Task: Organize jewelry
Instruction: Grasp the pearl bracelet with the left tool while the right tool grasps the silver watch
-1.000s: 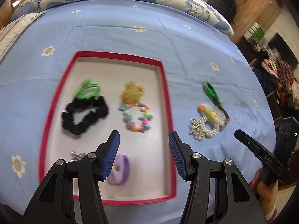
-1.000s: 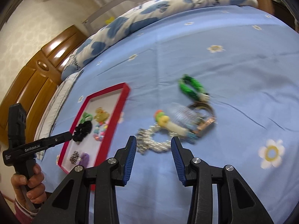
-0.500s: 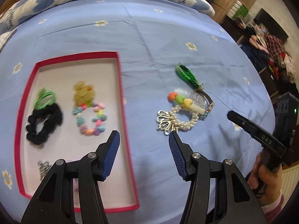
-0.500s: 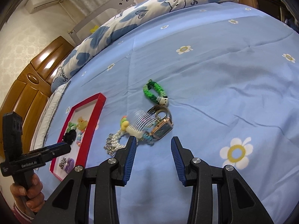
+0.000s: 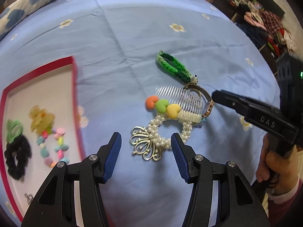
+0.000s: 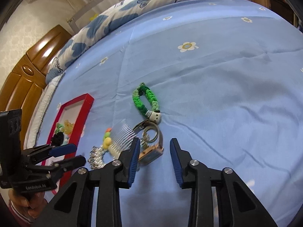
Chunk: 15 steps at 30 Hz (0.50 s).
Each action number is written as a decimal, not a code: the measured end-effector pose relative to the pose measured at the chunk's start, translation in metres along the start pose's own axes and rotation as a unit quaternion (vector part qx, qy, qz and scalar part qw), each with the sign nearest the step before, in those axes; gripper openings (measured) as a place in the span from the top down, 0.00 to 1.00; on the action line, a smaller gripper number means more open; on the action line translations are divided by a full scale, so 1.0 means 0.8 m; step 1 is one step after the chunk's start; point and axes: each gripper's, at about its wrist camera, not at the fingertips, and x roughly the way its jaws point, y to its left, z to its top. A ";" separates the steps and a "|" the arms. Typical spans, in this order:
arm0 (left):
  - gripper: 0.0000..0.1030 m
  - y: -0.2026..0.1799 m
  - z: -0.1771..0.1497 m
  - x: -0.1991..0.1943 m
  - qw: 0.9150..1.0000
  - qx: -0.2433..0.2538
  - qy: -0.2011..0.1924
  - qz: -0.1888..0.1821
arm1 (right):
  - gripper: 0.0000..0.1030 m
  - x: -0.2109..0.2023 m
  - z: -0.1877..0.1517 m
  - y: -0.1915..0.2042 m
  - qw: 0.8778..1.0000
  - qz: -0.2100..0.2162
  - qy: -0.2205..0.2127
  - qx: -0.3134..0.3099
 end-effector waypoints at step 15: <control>0.70 -0.021 0.008 0.041 0.998 0.059 0.027 0.015 | 0.86 0.036 0.006 -0.006 0.999 0.004 0.033 -0.007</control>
